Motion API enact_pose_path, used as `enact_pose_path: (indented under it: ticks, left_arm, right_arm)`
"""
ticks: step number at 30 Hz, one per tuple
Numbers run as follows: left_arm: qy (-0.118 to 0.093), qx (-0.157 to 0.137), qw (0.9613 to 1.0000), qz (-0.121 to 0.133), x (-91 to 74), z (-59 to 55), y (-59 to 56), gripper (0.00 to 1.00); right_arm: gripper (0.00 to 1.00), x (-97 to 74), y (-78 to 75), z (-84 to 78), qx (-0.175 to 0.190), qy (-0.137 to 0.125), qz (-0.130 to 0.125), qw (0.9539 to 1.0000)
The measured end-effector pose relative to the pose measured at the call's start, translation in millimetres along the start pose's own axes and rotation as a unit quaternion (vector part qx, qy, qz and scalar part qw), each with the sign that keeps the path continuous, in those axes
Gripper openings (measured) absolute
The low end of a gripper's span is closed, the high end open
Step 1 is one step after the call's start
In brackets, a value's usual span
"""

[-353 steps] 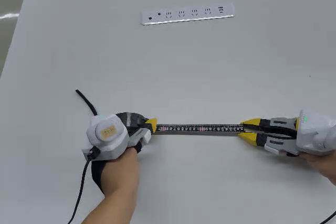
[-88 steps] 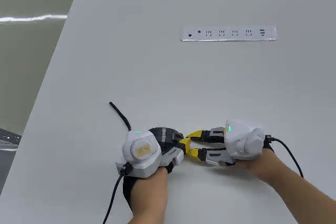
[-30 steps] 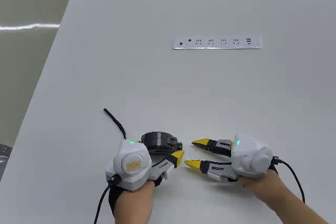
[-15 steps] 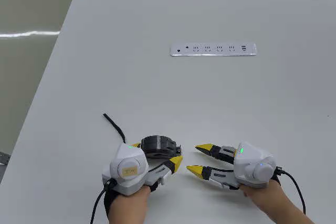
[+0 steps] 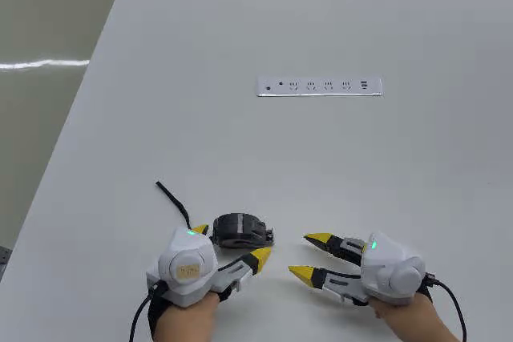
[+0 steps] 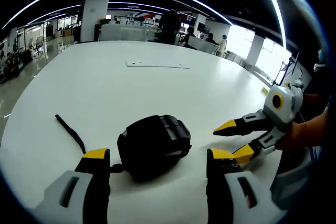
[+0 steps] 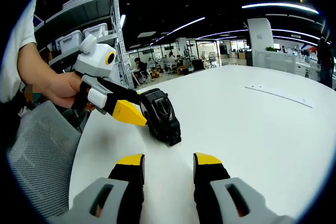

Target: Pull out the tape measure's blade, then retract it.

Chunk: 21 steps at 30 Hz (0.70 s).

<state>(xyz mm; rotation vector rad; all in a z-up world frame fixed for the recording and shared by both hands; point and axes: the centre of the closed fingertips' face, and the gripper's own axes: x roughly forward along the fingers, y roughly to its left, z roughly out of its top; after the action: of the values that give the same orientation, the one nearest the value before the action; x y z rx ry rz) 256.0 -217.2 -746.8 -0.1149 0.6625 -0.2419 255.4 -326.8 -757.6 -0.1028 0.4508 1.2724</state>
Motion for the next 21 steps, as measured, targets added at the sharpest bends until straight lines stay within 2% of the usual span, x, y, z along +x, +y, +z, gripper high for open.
enact_pose_path:
  ticks: [9,12,21]
  left_arm:
    - [0.002,0.005,1.0,-0.004,-11.1,-8.7,11.7,0.73]
    - [0.004,0.006,1.0,-0.005,-17.6,-11.3,16.3,0.73]
    - [0.008,0.014,0.9997,-0.019,-28.3,-19.8,19.2,0.73]
  right_arm:
    - [0.38,-11.3,-0.2,2.6,0.0,0.0,-0.02,0.9998]
    - [0.39,-20.5,0.9,6.1,0.004,-0.007,-0.032,0.9995]
    - [0.4,-32.0,3.0,7.3,-0.001,-0.01,-0.046,0.9989]
